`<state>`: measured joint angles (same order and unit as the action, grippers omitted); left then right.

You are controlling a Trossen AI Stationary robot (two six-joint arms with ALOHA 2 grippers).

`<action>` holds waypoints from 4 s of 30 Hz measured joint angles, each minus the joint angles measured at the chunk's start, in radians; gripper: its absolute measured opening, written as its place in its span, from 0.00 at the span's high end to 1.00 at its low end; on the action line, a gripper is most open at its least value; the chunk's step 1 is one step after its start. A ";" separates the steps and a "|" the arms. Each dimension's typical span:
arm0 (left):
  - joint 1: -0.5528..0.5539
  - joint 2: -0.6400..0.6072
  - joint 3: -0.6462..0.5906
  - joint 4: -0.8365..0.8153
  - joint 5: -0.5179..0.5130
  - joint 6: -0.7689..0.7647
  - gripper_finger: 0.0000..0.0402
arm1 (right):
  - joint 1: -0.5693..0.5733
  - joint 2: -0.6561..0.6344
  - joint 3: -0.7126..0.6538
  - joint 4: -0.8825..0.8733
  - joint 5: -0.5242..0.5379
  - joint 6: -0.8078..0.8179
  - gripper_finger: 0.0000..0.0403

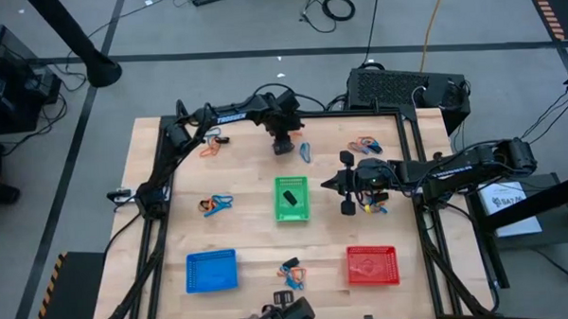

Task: Sort rubber bands into baskets
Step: Put the black rubber band into the green bin, then put the black rubber band from the top left into the green bin

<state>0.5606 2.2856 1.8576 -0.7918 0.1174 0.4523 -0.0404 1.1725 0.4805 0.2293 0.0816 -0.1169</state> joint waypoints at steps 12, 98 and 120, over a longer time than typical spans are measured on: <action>-0.006 0.001 0.000 -0.013 0.004 0.007 0.69 | 0.000 0.000 0.000 -0.002 0.000 0.000 1.00; -0.508 -0.425 -0.301 -0.162 -0.375 -0.157 0.67 | 0.009 0.000 0.000 -0.047 -0.005 0.132 1.00; 0.192 -0.493 -0.570 -0.124 -0.292 -0.025 0.66 | 0.009 0.000 0.000 -0.047 -0.002 0.091 1.00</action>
<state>0.7526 1.7922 1.2881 -0.9161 -0.1746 0.4274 -0.0315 1.1728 0.4808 0.1822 0.0791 -0.0255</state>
